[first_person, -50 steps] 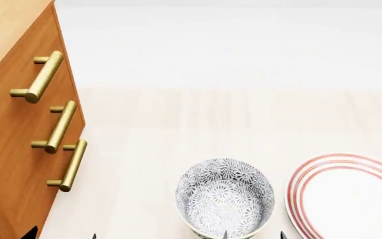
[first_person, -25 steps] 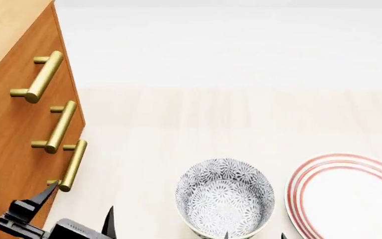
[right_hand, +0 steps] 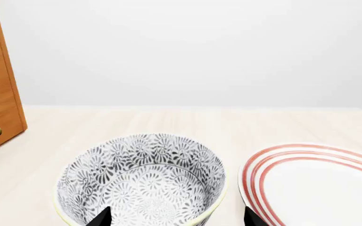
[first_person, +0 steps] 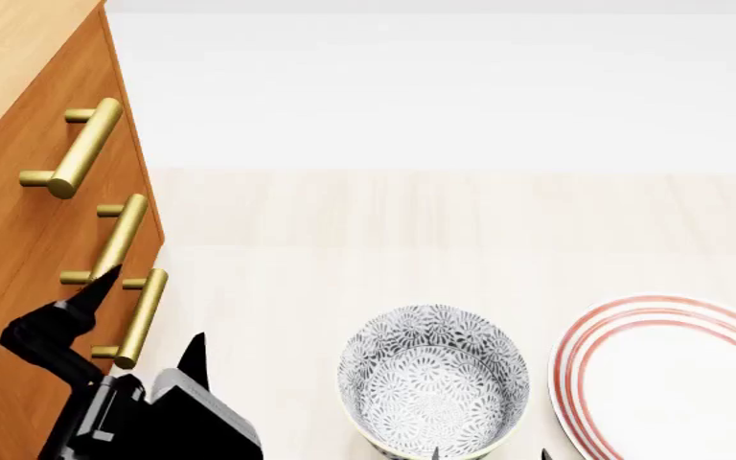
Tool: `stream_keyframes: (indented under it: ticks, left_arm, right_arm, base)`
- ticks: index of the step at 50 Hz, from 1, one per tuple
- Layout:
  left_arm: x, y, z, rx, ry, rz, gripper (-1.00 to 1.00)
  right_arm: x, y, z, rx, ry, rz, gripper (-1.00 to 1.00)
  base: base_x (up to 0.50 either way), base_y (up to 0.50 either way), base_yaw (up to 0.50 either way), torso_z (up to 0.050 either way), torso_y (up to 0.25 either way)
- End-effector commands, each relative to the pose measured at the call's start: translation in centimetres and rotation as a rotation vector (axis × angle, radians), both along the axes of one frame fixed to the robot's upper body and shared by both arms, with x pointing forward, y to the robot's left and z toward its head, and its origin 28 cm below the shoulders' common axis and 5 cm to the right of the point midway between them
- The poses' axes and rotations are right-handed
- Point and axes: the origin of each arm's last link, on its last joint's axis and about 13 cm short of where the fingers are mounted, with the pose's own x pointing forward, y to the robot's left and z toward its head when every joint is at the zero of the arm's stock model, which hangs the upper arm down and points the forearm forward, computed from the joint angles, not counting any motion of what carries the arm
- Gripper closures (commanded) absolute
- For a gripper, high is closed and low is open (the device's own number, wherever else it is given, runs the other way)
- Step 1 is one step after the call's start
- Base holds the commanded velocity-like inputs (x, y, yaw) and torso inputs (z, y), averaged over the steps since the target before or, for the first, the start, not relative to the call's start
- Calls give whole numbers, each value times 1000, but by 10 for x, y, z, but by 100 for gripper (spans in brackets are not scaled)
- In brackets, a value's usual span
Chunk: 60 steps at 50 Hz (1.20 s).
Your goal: Open the top drawer of the cabinet.
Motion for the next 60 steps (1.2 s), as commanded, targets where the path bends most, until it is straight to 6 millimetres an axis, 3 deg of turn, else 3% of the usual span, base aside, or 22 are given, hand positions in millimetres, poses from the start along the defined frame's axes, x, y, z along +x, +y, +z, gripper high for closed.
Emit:
stream_keyframes:
  ticks: [1, 10, 15, 22, 44, 60]
  left_arm:
    - [11, 2, 23, 121, -67, 20, -100]
    - [13, 2, 28, 138, -81, 23, -100]
    - [12, 6, 40, 262, -120, 21, -100]
    - [15, 11, 53, 225, -121, 44, -100]
    - [23, 19, 89, 345, -181, 43, -100]
    - [36, 24, 97, 376, -173, 54, -100]
  right_arm:
    - [1, 0, 2, 1, -10, 3, -100]
    - [2, 0, 1, 1, -12, 3, -100]
    - [3, -1, 1, 6, -13, -4, -100]
    - [4, -1, 1, 7, -11, -6, -100]
    - [2, 0, 2, 4, -7, -2, -100]
    - [1, 0, 2, 4, -4, -1, -100]
  base:
    - [0, 0, 0, 0, 0]
    - [0, 0, 0, 0, 0]
    - [0, 0, 0, 0, 0]
    - [0, 0, 0, 0, 0]
    - [0, 0, 0, 0, 0]
    - [0, 0, 0, 0, 0]
